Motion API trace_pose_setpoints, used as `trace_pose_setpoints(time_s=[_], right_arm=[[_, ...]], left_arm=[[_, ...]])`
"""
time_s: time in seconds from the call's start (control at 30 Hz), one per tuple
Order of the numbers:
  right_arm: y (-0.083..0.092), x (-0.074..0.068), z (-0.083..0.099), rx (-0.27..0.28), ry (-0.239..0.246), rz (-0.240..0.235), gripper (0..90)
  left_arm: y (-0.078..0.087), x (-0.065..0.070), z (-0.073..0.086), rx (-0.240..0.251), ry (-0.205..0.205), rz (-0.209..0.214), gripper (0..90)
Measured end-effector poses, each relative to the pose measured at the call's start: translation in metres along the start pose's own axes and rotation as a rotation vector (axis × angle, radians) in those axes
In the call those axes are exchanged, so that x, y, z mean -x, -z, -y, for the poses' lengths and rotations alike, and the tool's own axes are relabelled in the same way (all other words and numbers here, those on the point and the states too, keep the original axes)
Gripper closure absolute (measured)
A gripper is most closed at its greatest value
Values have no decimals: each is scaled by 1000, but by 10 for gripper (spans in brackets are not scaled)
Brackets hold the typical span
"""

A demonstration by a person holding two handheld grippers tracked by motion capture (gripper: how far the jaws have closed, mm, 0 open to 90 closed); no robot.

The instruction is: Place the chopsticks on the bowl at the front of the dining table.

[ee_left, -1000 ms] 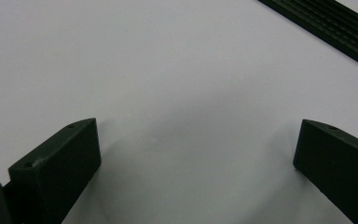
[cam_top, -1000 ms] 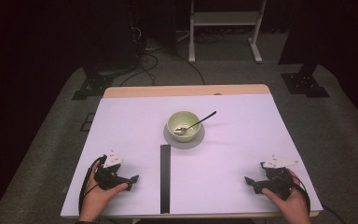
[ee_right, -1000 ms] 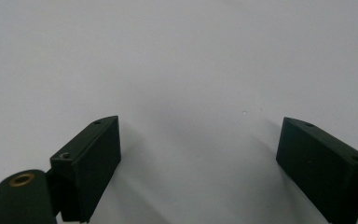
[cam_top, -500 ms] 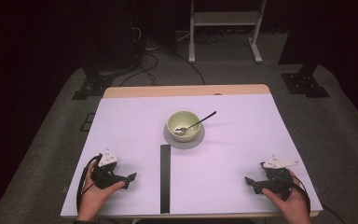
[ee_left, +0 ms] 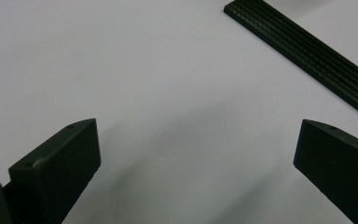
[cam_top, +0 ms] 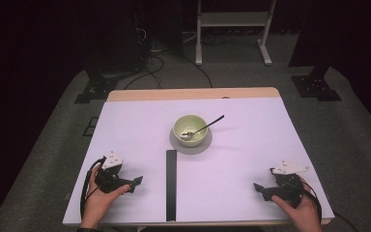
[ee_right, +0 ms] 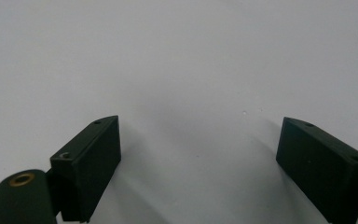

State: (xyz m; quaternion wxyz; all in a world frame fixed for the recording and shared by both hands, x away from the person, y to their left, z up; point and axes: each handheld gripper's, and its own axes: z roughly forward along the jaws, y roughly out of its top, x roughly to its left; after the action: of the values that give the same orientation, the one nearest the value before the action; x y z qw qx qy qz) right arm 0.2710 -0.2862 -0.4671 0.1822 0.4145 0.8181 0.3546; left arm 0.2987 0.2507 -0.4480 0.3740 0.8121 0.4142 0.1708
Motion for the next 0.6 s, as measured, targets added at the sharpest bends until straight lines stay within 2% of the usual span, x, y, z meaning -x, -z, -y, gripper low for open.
trace_pose_setpoints(time_s=[0.47,0.6], right_arm=[[0,0,0,0,-1,-1,121],[0,0,0,0,-1,-1,121]], left_arm=[[-1,1,-11,29,9,21,0],[-2,0,-13,29,7,16,0]])
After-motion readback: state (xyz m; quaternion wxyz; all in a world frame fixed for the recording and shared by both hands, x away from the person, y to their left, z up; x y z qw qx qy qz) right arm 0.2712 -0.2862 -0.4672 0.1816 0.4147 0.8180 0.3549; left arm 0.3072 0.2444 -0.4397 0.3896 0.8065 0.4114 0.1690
